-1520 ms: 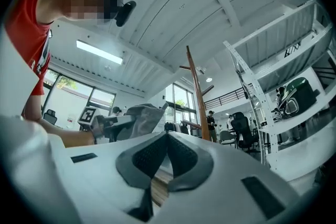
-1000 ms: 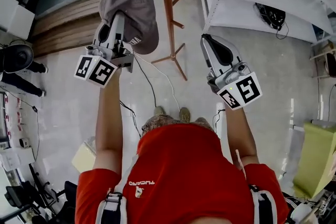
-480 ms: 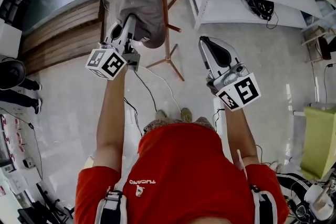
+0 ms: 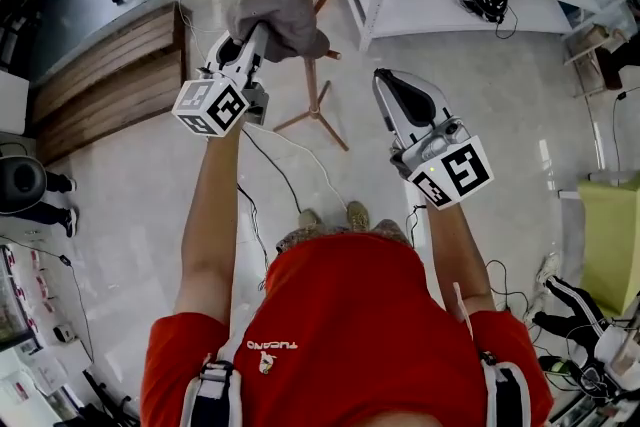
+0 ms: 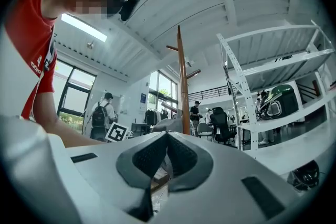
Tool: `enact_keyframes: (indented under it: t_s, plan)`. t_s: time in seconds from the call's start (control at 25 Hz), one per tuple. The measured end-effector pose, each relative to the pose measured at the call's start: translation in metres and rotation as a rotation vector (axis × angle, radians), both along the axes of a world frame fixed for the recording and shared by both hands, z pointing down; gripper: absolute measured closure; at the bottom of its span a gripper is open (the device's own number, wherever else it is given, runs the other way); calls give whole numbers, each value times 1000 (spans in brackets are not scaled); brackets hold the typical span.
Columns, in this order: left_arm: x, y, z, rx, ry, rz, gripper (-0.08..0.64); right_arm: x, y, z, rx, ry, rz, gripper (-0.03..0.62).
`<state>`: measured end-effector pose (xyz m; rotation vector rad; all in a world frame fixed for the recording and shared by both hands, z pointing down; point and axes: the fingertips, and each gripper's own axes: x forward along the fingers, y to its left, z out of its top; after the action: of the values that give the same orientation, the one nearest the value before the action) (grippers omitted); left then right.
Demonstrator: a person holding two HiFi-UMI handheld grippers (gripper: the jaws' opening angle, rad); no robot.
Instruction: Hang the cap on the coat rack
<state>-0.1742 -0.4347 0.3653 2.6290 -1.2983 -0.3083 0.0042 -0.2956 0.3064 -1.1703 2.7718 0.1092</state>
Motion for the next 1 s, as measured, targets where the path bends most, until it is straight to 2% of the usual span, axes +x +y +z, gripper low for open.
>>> enact_keyframes:
  t_s: [0.16, 0.36, 0.52, 0.8, 1.0]
  plan:
    - [-3, 0, -5, 30, 2, 21, 327, -2, -1, 1, -5, 4, 14, 569]
    - [-9, 12, -4, 40, -32, 31, 269, -6, -1, 3, -8, 8, 10, 569]
    - [-12, 35, -6, 57, -70, 41, 252, -13, -2, 1, -9, 2, -7, 569]
    - [-13, 82, -28, 63, -53, -26, 265, -31, 0, -2, -2, -20, -61, 569]
    - [-2, 113, -43, 80, -49, -51, 440, -47, 4, -6, 10, -44, -113, 569]
